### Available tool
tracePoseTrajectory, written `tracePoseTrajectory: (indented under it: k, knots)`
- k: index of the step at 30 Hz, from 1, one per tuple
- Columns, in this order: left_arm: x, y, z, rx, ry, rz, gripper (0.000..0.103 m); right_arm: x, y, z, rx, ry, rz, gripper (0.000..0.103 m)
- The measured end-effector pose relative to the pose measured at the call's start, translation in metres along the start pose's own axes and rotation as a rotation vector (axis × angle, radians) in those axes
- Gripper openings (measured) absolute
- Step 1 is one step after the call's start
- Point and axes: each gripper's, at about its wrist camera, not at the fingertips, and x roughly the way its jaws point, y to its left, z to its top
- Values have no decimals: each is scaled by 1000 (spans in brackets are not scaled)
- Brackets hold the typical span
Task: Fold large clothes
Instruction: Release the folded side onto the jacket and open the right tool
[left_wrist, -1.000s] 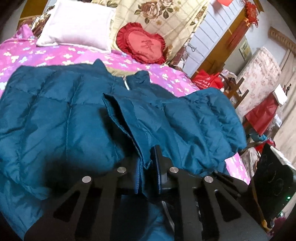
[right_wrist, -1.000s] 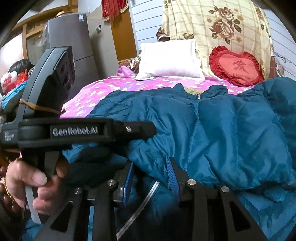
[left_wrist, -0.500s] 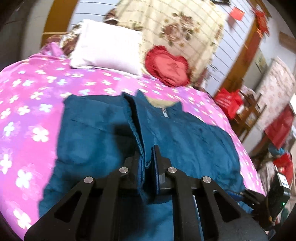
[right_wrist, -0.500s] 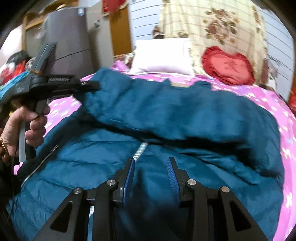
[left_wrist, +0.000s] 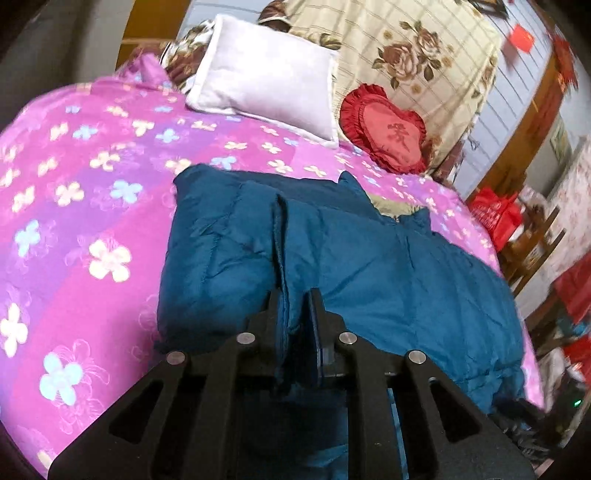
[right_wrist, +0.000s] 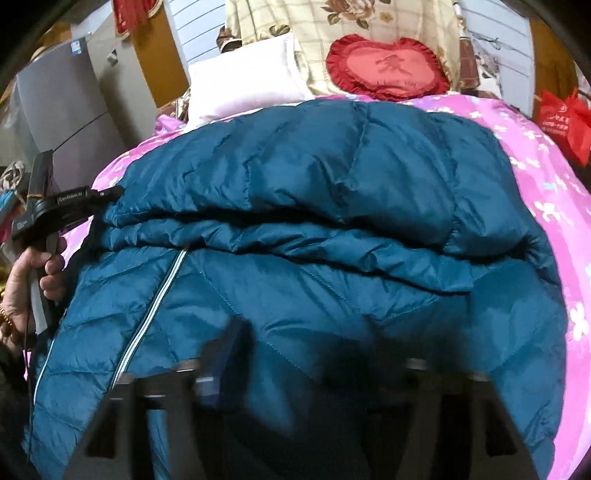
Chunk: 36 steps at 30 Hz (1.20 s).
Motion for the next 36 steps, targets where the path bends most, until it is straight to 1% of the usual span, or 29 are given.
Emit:
tracePoseTrajectory:
  k: [1, 2, 4, 7, 9, 11, 12, 13, 14, 15, 16, 17, 18, 19, 20, 21, 22, 23, 25, 26, 27, 29, 30, 31, 32, 33, 35, 36]
  knots:
    - [-2, 2, 1, -13, -5, 0, 13, 1, 4, 0, -20, 10, 1, 95]
    - [-6, 5, 3, -29, -19, 9, 13, 4, 9, -1, -47, 30, -22, 103]
    - [-16, 9, 5, -53, -58, 33, 14, 10, 18, -2, -99, 63, -79, 103]
    - [-31, 10, 8, -77, -111, 68, 14, 10, 20, -5, -110, 73, -98, 103]
    - [-46, 4, 10, -77, -169, 62, 15, 11, 22, -6, -114, 78, -111, 103]
    - [-54, -9, 12, -42, -203, 41, 22, 9, 28, -7, -137, 99, -140, 103]
    - [-56, -20, 11, -3, -212, 16, 33, 8, 32, -6, -150, 104, -138, 102]
    - [-54, -33, 9, 41, -206, -9, 46, 3, 36, -6, -170, 97, -121, 95]
    - [-51, -42, 5, 80, -196, -16, 50, -6, 38, -5, -187, 68, -111, 89]
    - [-45, -50, 1, 114, -177, -15, 54, -17, 35, -1, -185, 21, -112, 89]
    - [-34, -58, -3, 157, -145, 4, 54, -36, 27, 6, -148, -65, -115, 89]
    - [-27, -62, -5, 173, -125, 29, 54, -51, 17, 11, -101, -129, -124, 89]
    - [-11, -61, -10, 194, -65, 102, 54, -65, 4, 17, -37, -196, -141, 89]
    - [-1, -58, -12, 195, -26, 153, 54, -77, -12, 22, 42, -264, -173, 89]
    - [15, -50, -16, 191, 45, 240, 54, -88, -30, 29, 134, -328, -217, 89]
    - [21, -44, -18, 176, 66, 241, 54, -94, -41, 33, 194, -370, -232, 88]
    - [22, -42, -18, 166, 68, 241, 54, -98, -52, 41, 242, -406, -225, 87]
    - [22, -44, -17, 178, 68, 269, 53, -97, -55, 46, 256, -415, -222, 84]
    - [23, -51, -20, 214, 59, 305, 54, -86, -60, 57, 269, -407, -208, 84]
    - [24, -51, -21, 221, 59, 310, 54, -74, -61, 62, 268, -389, -181, 84]
    - [25, -51, -21, 219, 60, 309, 54, -61, -63, 65, 267, -357, -173, 84]
    - [26, -48, -23, 209, 64, 301, 54, -22, -76, 60, 293, -238, -155, 84]
    - [27, -47, -23, 207, 65, 300, 54, -1, -81, 57, 289, -158, -145, 84]
    - [28, -47, -23, 207, 66, 299, 54, 14, -85, 53, 282, -100, -150, 85]
    - [29, -47, -23, 209, 66, 302, 54, 15, -89, 53, 297, -96, -135, 85]
    - [27, -46, -23, 208, 65, 302, 54, 14, -92, 54, 298, -84, -143, 84]
    - [25, -45, -23, 205, 64, 302, 54, 13, -89, 55, 293, -72, -163, 84]
    - [24, -45, -23, 200, 63, 304, 54, 8, -89, 58, 314, -88, -191, 84]
